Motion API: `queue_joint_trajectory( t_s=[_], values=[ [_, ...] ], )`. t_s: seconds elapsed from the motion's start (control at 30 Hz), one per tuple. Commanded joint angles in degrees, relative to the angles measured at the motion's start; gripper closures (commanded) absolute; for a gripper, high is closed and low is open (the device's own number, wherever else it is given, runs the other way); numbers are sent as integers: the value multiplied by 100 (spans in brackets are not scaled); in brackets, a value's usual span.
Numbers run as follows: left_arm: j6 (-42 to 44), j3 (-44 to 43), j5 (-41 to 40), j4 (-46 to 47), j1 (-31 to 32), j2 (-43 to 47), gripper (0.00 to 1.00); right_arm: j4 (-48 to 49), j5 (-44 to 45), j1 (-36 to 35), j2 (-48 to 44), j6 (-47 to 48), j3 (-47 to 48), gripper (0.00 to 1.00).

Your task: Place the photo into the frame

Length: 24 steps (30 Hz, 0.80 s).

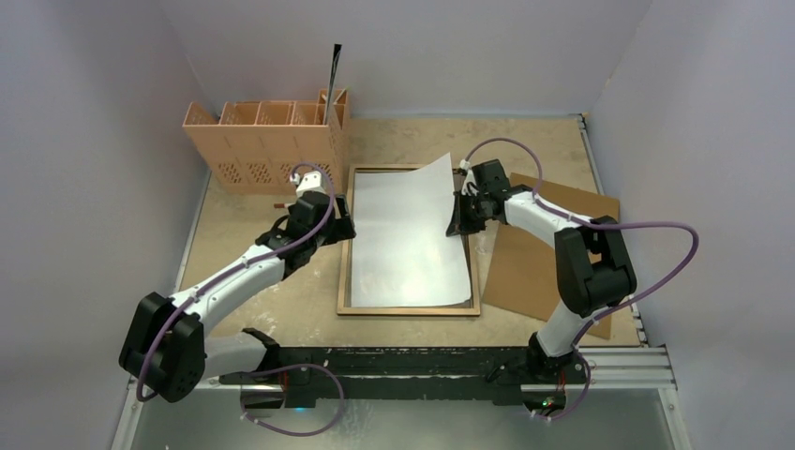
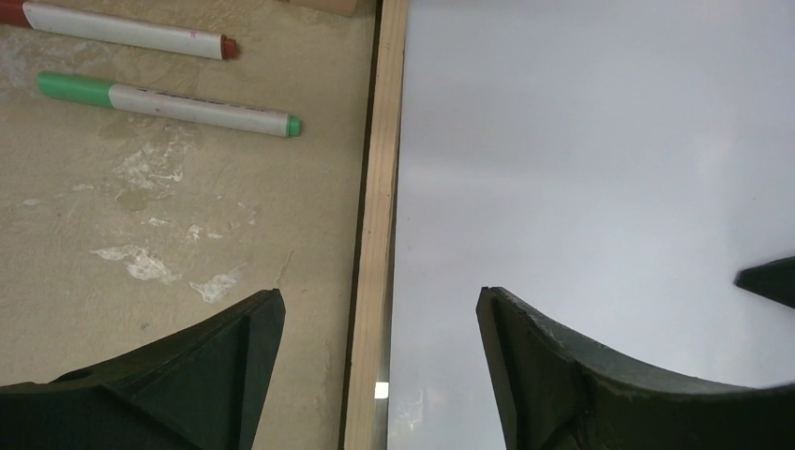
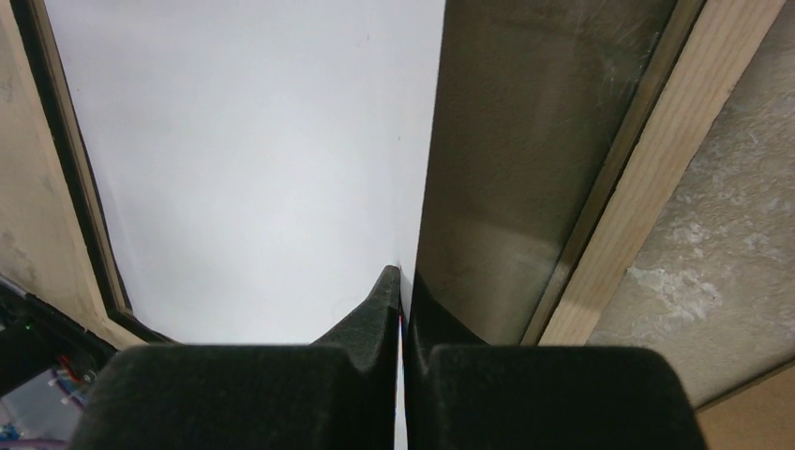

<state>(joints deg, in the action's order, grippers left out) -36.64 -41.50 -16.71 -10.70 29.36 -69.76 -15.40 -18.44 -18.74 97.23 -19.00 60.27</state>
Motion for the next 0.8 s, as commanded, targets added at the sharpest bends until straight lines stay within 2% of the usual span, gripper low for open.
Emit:
queue_joint_trajectory(
  t_s=[0.0,0.2,0.43,0.53,0.67,0.77],
  values=[
    [-141,88,51,314,-19,-27,21,275,275,-29,-118,-529,41,100],
    [-150,97,71,306,-19,-63,21,714,147,-88,-258,-1149,-331,100],
    [-168,107,132,338,-20,-146,22,749,229,-116,-319,-1228,-454,98],
    [-176,107,148,332,-20,-160,22,736,289,-112,-338,-1204,-455,86],
    [-168,98,122,303,-21,-128,22,679,483,-116,-537,-1154,-472,58],
    [-160,97,98,288,-19,-117,22,559,717,-117,-719,-1067,-464,45]
  ],
)
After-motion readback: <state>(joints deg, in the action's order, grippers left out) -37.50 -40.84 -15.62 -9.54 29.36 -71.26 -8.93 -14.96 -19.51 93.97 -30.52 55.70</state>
